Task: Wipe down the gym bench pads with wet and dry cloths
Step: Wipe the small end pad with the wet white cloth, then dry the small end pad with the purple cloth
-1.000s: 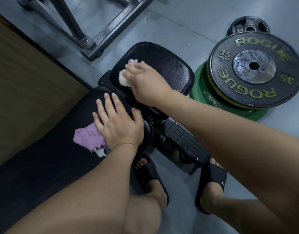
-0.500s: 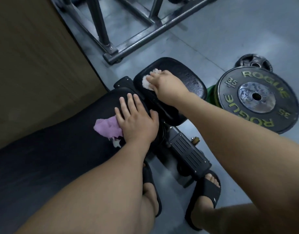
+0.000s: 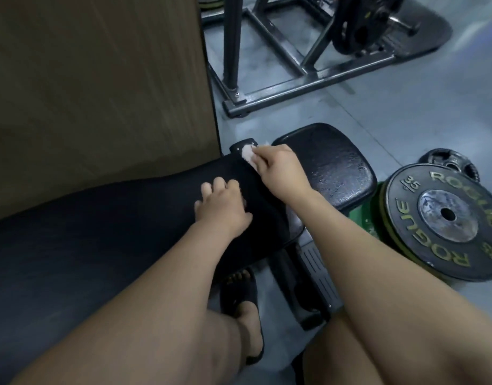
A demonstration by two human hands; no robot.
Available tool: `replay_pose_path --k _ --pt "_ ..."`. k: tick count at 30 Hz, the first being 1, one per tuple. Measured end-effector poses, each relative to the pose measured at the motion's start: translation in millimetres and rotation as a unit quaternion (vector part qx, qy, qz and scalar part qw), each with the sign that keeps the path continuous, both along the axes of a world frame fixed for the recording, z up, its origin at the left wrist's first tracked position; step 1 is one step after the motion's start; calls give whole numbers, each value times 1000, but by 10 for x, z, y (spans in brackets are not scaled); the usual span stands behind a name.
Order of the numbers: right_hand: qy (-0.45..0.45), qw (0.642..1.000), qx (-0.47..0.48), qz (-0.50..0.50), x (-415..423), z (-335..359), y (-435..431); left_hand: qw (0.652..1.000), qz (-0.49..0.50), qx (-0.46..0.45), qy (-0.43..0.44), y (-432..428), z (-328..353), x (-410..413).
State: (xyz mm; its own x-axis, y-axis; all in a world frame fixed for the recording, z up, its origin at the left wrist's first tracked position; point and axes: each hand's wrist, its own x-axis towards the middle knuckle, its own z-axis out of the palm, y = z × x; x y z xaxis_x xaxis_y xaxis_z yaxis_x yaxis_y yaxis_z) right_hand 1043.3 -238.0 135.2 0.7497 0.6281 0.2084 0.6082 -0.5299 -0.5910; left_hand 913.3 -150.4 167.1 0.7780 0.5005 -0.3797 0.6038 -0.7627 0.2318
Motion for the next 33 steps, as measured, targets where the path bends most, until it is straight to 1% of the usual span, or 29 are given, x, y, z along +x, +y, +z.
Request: replay_pose_path --k 2,4,7,9,10,12,13,15,16,17,19,22,23,25,27,29,31,33 --pt "-12 999 -11 31 -83 41 228 999 28 -25 -27 82 -8 -58" --pt "-5 998 -31 58 -155 61 436 997 58 -28 -51 149 4 -93" --pt "-1 991 -69 114 -227 -10 580 994 94 -48 -37 282 21 -140" --pt "8 989 -86 118 -210 -32 528 989 117 -85 -35 364 82 -151" --pt "13 990 -86 108 -198 4 460 983 129 -119 -50 399 112 -149" --pt "18 996 -56 69 -171 103 280 958 166 -204 -117 412 185 -124" --pt "21 998 -37 48 -166 155 164 938 192 -245 -155 391 229 -108" --pt "65 998 0 2 -208 271 -102 888 239 -333 -210 364 288 -58" --pt "102 995 9 -21 -247 312 -236 864 253 -376 -218 353 299 -17" --pt "140 989 15 -40 -286 337 -373 849 258 -409 -214 328 311 27" --pt "198 977 33 -71 -345 356 -603 838 249 -442 -200 257 326 102" --pt "282 949 84 -116 -407 409 -861 834 206 -464 -214 73 359 207" --pt "329 929 112 -125 -429 427 -932 832 189 -474 -219 -8 395 233" --pt "410 886 171 -134 -454 437 -1079 816 175 -509 -212 -142 440 292" --pt "449 861 201 -128 -451 459 -1227 805 171 -533 -196 -267 470 345" --pt "477 844 214 -119 -435 489 -1349 813 153 -533 -177 -380 470 380" --pt "519 814 233 -120 -417 488 -1426 829 116 -522 -164 -478 434 416" --pt "552 781 255 -141 -409 486 -1459 842 88 -509 -157 -557 417 466"
